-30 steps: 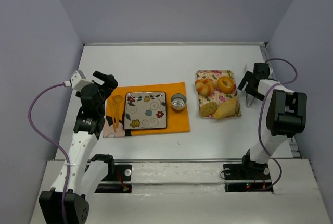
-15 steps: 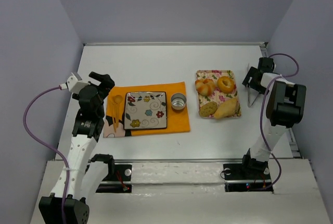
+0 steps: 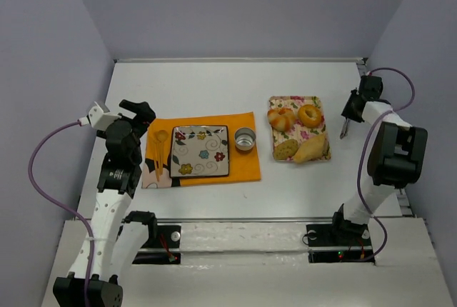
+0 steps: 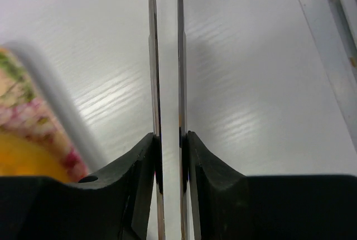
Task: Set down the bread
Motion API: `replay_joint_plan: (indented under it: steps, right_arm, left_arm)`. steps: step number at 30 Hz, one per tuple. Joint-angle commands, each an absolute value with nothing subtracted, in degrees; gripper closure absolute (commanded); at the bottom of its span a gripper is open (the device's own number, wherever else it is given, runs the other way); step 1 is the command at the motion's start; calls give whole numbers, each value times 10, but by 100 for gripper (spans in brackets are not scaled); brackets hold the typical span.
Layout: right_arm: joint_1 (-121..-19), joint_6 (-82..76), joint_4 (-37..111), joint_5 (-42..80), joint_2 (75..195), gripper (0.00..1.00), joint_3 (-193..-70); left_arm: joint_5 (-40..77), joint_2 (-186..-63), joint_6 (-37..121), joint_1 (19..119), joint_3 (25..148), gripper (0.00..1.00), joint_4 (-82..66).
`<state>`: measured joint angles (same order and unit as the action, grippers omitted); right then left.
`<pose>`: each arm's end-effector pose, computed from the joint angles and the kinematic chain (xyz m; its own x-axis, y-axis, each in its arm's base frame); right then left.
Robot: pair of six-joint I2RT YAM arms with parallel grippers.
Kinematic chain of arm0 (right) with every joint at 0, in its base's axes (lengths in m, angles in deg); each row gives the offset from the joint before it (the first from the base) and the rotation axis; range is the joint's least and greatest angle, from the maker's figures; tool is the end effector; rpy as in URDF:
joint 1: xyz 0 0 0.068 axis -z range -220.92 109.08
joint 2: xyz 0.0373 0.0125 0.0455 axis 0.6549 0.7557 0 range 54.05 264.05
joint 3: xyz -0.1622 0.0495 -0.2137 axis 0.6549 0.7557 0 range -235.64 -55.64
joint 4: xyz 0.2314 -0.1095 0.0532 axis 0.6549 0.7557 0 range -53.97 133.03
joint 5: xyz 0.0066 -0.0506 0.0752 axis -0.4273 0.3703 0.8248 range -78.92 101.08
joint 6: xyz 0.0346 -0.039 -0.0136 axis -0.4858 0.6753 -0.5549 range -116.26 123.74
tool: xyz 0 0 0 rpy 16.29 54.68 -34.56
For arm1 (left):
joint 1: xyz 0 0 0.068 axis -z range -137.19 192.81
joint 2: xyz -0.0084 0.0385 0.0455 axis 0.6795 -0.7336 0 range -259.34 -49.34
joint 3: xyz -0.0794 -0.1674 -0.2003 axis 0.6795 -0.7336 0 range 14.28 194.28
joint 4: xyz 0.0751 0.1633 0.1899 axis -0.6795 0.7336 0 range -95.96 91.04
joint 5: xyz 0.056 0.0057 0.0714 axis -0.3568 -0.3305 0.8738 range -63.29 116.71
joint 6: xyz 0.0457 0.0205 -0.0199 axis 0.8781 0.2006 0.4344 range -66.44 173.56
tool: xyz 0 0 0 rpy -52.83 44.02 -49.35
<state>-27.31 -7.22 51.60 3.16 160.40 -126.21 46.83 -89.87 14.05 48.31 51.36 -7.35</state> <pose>0.3841 -0.0980 0.1869 -0.6851 0.3595 -0.6336 0.4551 0.8904 0.0131 0.1752 -0.0046 0.3264 0.1328 -0.6129 -0.7789 -0.2172 0.7488 -0.6262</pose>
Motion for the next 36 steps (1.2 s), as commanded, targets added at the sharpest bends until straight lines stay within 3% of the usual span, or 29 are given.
replay_joint_plan:
  steps: [1,7,15,21,36]
  right_arm:
    - [-269,-70,511,105,1429,66,-1235]
    - [-269,-115,553,228,1264,60,-1154]
    - [-269,-120,619,320,1148,46,-1089]
    - [-275,-116,630,346,1151,41,-1067]
    - [-292,-126,611,301,1240,41,-1072]
  left_arm:
    - [483,-882,140,480,508,1,-89]
    - [470,-877,138,479,505,1,-90]
    - [451,-875,138,479,500,1,-100]
    - [443,-870,139,479,500,1,-100]
    - [446,-871,137,479,498,1,-101]
